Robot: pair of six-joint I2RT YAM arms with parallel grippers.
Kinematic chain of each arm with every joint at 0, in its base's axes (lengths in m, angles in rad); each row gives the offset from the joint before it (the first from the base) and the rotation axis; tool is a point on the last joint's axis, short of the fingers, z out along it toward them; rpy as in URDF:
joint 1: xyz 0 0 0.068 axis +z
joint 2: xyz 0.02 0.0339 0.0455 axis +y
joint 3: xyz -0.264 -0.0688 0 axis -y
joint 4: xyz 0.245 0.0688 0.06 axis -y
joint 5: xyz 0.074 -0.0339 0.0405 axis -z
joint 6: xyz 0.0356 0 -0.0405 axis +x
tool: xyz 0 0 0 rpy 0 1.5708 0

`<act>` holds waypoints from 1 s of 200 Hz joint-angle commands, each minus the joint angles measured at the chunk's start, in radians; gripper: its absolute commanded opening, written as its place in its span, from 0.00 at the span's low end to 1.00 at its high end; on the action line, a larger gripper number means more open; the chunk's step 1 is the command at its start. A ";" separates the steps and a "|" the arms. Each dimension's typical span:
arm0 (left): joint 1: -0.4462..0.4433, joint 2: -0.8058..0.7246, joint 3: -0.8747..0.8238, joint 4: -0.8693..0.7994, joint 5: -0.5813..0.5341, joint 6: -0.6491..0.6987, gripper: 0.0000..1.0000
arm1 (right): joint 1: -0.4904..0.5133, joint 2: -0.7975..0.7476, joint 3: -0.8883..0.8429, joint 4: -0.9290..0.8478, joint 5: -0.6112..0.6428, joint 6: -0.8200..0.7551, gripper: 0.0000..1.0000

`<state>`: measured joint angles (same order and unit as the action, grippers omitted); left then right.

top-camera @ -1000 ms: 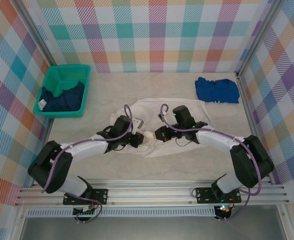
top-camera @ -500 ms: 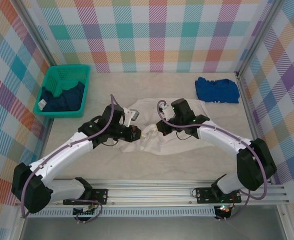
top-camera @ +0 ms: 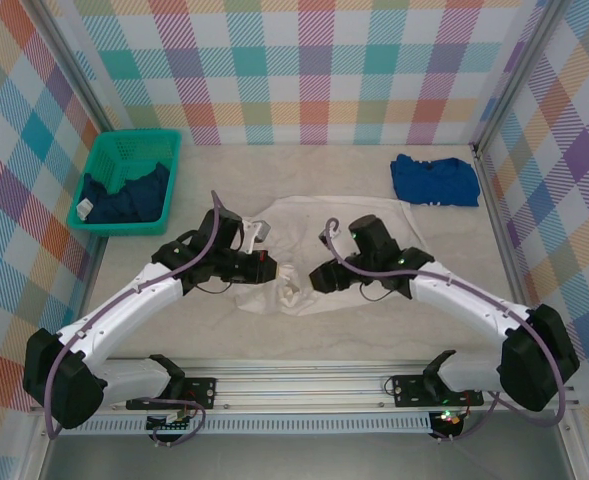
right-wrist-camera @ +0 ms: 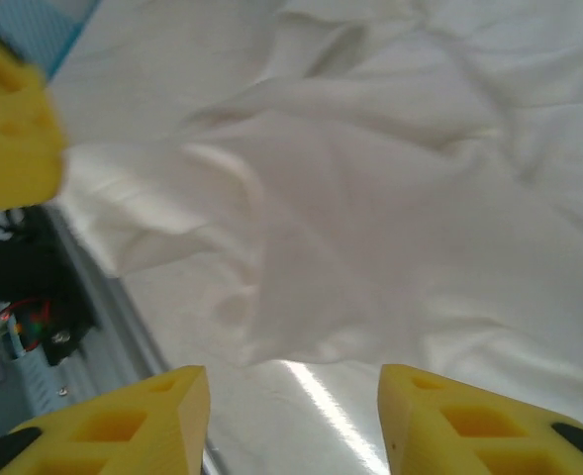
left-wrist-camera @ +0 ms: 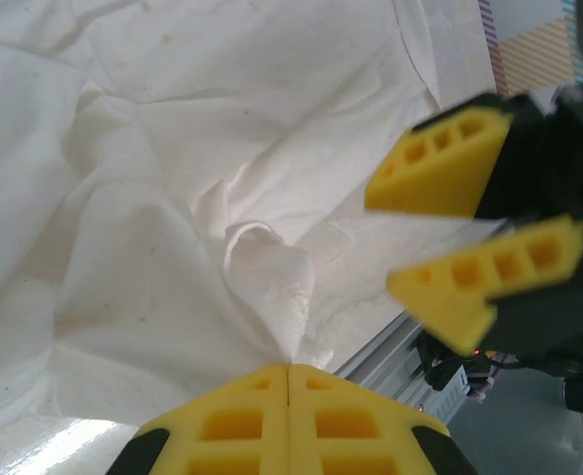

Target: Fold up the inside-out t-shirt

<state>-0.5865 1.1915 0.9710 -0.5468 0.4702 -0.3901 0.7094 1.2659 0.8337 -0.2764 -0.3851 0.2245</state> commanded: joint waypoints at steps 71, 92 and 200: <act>0.014 -0.041 -0.018 0.008 -0.016 -0.005 0.00 | 0.084 0.187 0.075 0.045 0.210 0.187 0.18; 0.041 -0.073 -0.023 -0.031 -0.123 0.003 0.00 | 0.077 0.127 0.076 -0.004 0.209 0.135 0.04; 0.123 -0.008 -0.030 0.010 -0.418 0.090 0.23 | -0.077 0.103 0.098 0.119 -0.298 0.218 0.00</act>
<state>-0.4721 1.1740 0.9447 -0.5697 0.0593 -0.3370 0.6479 1.3315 0.9024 -0.2394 -0.5777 0.3698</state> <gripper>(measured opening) 0.137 0.045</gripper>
